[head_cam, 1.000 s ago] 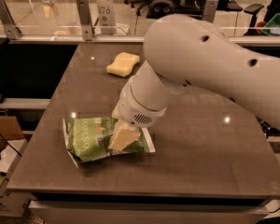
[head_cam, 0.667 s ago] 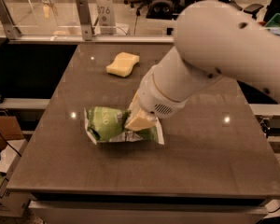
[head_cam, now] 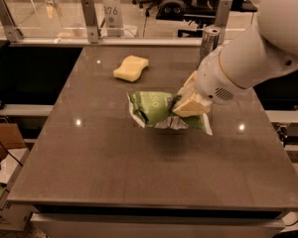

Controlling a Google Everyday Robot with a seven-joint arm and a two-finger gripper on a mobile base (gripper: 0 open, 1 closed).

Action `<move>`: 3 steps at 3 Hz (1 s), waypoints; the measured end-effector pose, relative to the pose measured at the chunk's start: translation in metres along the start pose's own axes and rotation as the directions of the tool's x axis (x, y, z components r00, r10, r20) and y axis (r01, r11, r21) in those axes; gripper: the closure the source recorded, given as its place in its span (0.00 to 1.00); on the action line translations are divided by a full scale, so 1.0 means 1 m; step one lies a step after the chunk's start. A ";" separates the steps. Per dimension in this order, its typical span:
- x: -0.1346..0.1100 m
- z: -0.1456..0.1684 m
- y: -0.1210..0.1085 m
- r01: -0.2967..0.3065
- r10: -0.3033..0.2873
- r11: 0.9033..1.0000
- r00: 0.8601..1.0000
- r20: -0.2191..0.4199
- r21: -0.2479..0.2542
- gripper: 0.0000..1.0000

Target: Move green jalapeno chip bag near redbull can

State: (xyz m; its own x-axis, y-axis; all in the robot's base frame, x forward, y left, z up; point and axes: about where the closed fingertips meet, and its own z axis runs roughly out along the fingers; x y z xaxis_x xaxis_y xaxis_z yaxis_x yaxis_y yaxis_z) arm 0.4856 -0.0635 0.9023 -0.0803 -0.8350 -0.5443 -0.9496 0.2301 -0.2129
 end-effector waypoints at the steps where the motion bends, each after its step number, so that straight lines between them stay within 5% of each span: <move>1: 0.025 -0.024 -0.032 -0.045 0.046 0.995 0.999 -0.003 0.089 1.00; 3: 0.055 -0.046 -0.093 -0.049 0.056 0.970 0.998 -0.025 0.238 1.00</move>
Offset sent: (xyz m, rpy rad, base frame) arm 0.0765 -0.1105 0.0350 -0.0217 -0.1804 -0.2290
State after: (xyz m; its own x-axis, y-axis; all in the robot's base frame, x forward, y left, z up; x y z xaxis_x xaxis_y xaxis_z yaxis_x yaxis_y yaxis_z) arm 0.5555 -0.1542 0.9294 -0.1413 -0.8330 -0.5349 -0.8452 0.3828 -0.3730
